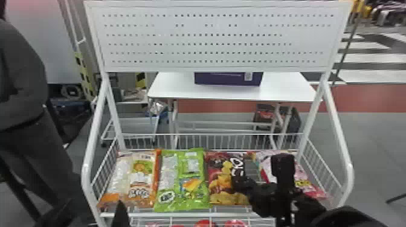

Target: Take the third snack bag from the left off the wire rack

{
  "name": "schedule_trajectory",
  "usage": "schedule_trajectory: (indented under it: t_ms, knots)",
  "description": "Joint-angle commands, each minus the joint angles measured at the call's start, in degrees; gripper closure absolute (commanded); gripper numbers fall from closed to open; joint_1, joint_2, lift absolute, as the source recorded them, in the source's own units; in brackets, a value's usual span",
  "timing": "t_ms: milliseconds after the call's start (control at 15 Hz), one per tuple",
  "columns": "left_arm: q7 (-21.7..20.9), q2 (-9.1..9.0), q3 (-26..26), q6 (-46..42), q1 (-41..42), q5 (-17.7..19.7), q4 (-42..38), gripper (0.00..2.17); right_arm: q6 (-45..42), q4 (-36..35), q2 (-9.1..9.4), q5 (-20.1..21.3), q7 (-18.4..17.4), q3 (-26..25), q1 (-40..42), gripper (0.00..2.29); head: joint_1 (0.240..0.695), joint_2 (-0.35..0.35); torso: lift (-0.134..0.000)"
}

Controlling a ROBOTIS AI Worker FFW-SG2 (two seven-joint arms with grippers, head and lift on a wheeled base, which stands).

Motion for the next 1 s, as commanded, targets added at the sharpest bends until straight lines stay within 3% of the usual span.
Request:
schedule_trajectory:
  t_ms: [0, 467, 600, 800, 933]
  knots:
    - [0.0, 0.06, -0.1, -0.1, -0.1, 0.0, -0.1, 0.14, 0.1, -5.0, -0.49, -0.1, -0.5, -0.2, 2.4, 2.22, 0.499, 0.0, 0.0]
    - [0.0, 0.32, -0.1, -0.1, -0.1, 0.1, -0.6, 0.14, 1.5, -23.2, -4.71, 0.2, -6.8, -5.4, 12.2, 2.22, 0.499, 0.0, 0.0]
    - [0.0, 0.32, -0.2, -0.1, -0.1, 0.1, -0.7, 0.14, 1.7, -28.7, -6.03, -0.7, -7.0, -9.1, 16.2, 2.22, 0.499, 0.0, 0.0]
    - [0.0, 0.32, -0.2, -0.1, 0.0, 0.1, -1.0, 0.14, 0.5, -35.1, -6.2, 0.4, -6.4, -15.8, 25.0, 2.22, 0.499, 0.0, 0.0]
    - [0.0, 0.32, 0.1, -0.1, 0.2, 0.1, -1.0, 0.14, -0.1, -39.4, -6.2, -1.4, -5.4, -21.8, 31.8, 2.22, 0.499, 0.0, 0.0]
